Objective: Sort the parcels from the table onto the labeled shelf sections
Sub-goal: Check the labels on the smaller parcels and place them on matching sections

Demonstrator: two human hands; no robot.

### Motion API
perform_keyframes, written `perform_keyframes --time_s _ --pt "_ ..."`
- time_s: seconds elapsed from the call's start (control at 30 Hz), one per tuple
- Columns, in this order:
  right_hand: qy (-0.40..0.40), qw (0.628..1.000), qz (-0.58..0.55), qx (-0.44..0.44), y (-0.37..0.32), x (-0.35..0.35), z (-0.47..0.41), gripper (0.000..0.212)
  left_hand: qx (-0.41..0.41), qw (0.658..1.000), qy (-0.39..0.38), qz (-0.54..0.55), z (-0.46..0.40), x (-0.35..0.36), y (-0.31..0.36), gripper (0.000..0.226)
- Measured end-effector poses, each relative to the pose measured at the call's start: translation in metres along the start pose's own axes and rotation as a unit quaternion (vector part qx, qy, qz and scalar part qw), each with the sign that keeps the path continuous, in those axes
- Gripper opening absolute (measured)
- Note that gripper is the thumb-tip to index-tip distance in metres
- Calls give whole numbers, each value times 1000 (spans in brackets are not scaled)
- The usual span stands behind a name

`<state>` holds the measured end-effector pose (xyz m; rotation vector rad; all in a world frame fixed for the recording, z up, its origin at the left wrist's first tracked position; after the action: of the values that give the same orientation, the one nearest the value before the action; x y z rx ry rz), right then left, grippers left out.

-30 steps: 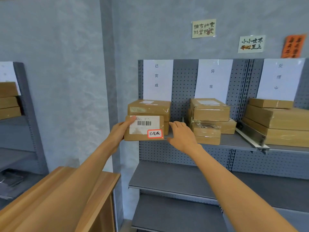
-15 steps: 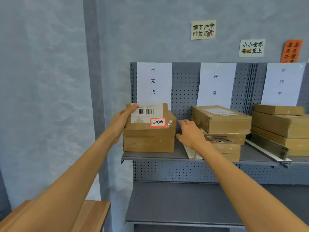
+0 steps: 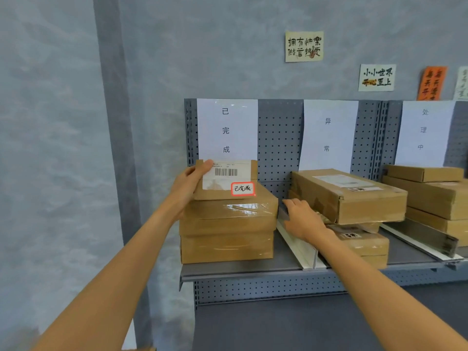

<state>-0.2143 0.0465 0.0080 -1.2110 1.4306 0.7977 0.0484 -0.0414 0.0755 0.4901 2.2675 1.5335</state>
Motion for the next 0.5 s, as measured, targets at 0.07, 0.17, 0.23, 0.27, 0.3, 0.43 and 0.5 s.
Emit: perform_keyframes --time_s 0.07,0.17,0.23,0.27,0.3,0.43,0.5 --pt "-5 1000 0 1 2 5 -8 54 1 1000 17 3 -9 -4 -3 42" --pt "-20 1000 11 0 8 18 -20 52 1 1000 19 2 -21 -9 -8 39" --pt "-32 999 14 -1 11 27 -28 52 -1 1000 19 -3 -27 -12 -11 44" --pt "-36 999 17 -2 11 30 -32 51 -1 1000 20 -7 -31 -14 -12 46" --pt "-41 999 19 -3 11 33 -37 50 0 1000 21 -11 -35 -16 -13 47" --pt "-46 999 10 -13 11 41 -53 41 -5 999 7 -31 -47 -22 -17 40" --pt "-42 999 14 -21 12 43 -59 34 -13 999 -5 -42 -49 -24 -20 31"
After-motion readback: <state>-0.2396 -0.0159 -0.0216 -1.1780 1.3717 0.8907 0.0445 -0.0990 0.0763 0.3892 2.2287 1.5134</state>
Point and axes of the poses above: each hand's wrist, its own z-axis away from the middle knuckle, its own x-axis out of the palm, y = z × x, the point moved 3 cm from there along -z, towards the middle knuckle, and after that the axes turned 9 degrees about -y, right-handed, at the moved point
